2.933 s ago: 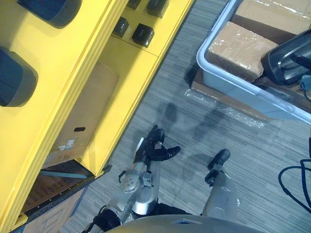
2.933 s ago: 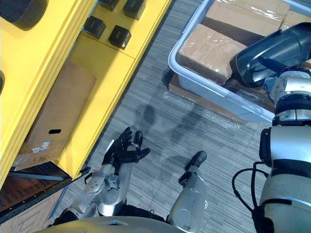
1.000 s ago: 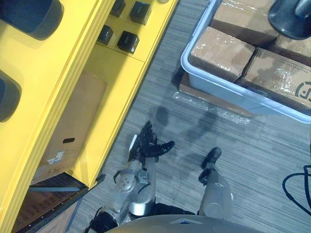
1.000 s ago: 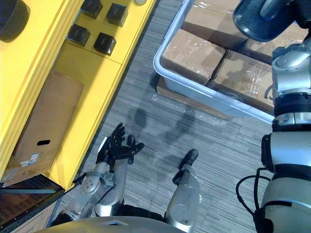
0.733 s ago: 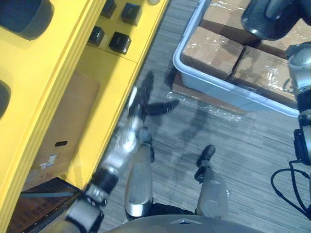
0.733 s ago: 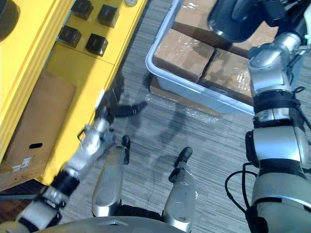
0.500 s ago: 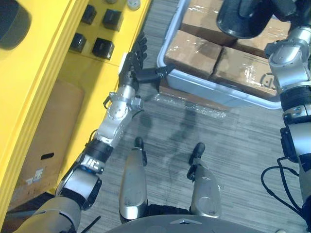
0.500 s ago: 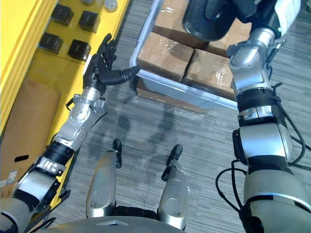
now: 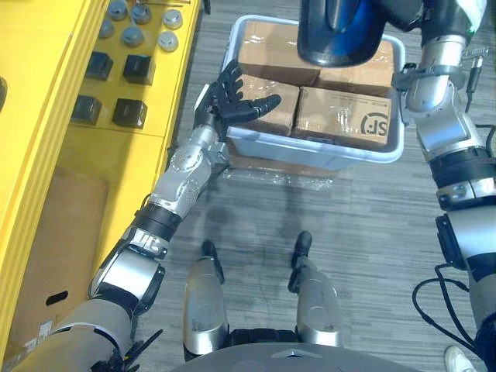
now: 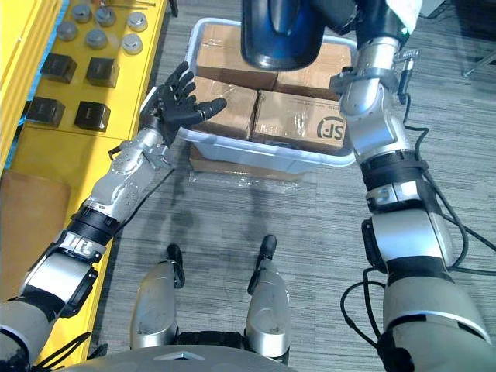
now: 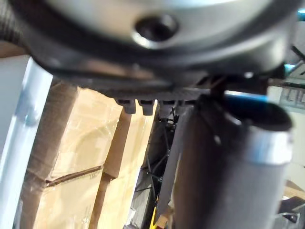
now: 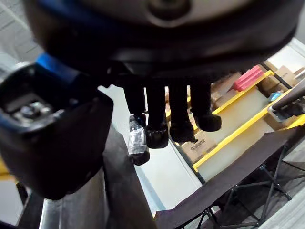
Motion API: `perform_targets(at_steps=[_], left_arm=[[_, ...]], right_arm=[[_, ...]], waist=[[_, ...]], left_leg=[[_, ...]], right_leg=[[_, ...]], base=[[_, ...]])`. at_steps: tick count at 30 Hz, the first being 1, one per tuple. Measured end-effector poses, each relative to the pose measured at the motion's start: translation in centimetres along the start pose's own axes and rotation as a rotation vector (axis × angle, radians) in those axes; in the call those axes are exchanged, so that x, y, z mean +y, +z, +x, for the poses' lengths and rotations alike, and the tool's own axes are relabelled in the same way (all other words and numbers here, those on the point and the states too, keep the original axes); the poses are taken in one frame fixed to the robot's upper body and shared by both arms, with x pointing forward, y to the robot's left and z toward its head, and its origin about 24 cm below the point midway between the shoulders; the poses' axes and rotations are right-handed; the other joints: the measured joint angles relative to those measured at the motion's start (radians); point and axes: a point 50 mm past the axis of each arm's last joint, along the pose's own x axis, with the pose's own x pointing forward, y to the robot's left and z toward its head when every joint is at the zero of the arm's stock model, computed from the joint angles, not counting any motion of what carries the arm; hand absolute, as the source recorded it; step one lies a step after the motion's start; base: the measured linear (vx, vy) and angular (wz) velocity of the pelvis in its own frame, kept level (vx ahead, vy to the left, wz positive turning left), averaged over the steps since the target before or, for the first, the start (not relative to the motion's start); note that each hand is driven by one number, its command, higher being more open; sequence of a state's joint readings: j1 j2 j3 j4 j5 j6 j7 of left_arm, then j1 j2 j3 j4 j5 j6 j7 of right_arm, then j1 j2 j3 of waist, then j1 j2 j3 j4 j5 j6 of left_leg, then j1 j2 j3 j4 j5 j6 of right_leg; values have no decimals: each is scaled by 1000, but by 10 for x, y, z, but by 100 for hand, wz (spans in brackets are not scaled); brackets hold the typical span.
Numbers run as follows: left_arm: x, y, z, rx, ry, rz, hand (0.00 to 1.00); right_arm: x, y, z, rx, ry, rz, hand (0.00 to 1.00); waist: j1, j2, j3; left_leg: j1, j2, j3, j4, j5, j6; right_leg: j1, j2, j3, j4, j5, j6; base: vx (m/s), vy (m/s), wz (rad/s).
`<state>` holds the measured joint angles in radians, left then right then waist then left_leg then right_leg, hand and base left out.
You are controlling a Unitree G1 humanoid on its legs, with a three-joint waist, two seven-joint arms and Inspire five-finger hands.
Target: Walk over and take three plastic housings, then place them on the shelf
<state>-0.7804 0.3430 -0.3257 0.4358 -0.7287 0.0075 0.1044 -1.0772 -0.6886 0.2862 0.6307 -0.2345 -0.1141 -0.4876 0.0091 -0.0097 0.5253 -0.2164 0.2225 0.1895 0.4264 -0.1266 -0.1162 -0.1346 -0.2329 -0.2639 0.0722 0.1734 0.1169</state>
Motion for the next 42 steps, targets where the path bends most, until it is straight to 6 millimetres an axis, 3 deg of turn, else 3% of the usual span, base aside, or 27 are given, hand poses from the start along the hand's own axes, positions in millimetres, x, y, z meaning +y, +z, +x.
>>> perform_targets(at_steps=[11,18,23,24,33,42], left_arm=[[-3,3,6,35,-64,-304,100],[-10,6,8,30,-110,-452,100],[-10,3,8,40,-104,-448,100],[-10,3,8,40,-102,-444,0],[-5,-7,7,85,8,-342,0],[-1,-20,-1,64,25,-300,0]], right_arm=[[41,3,-30,-52,165,6,0],[74,18,-55,-123,296,45,0],[77,16,-64,-125,310,58,0],[78,16,-65,-124,313,60,0],[91,25,-85,-127,331,136,0],[98,27,-106,-98,346,208,0]], waist=[[-7,-11,-2],[-11,-19,-7],[-5,-20,-7],[-5,-20,-7],[3,-23,-9],[7,-66,-38]], left_leg=[[56,-3,5,-69,28,-9],[86,-6,11,-104,39,-15],[89,-7,8,-114,43,-16],[91,-7,8,-116,43,-16],[121,-7,8,-134,47,-20],[131,-7,8,-149,48,-22]], right_leg=[[37,7,-7,-25,4,-3],[59,10,-8,-46,4,-3],[68,12,-15,-59,7,-4],[69,12,-15,-59,7,-4],[96,15,-21,-69,7,-4],[111,20,-24,-92,7,-4]], base=[[24,-8,1],[0,0,0],[5,-2,1],[0,0,0],[4,0,0],[8,0,0]])
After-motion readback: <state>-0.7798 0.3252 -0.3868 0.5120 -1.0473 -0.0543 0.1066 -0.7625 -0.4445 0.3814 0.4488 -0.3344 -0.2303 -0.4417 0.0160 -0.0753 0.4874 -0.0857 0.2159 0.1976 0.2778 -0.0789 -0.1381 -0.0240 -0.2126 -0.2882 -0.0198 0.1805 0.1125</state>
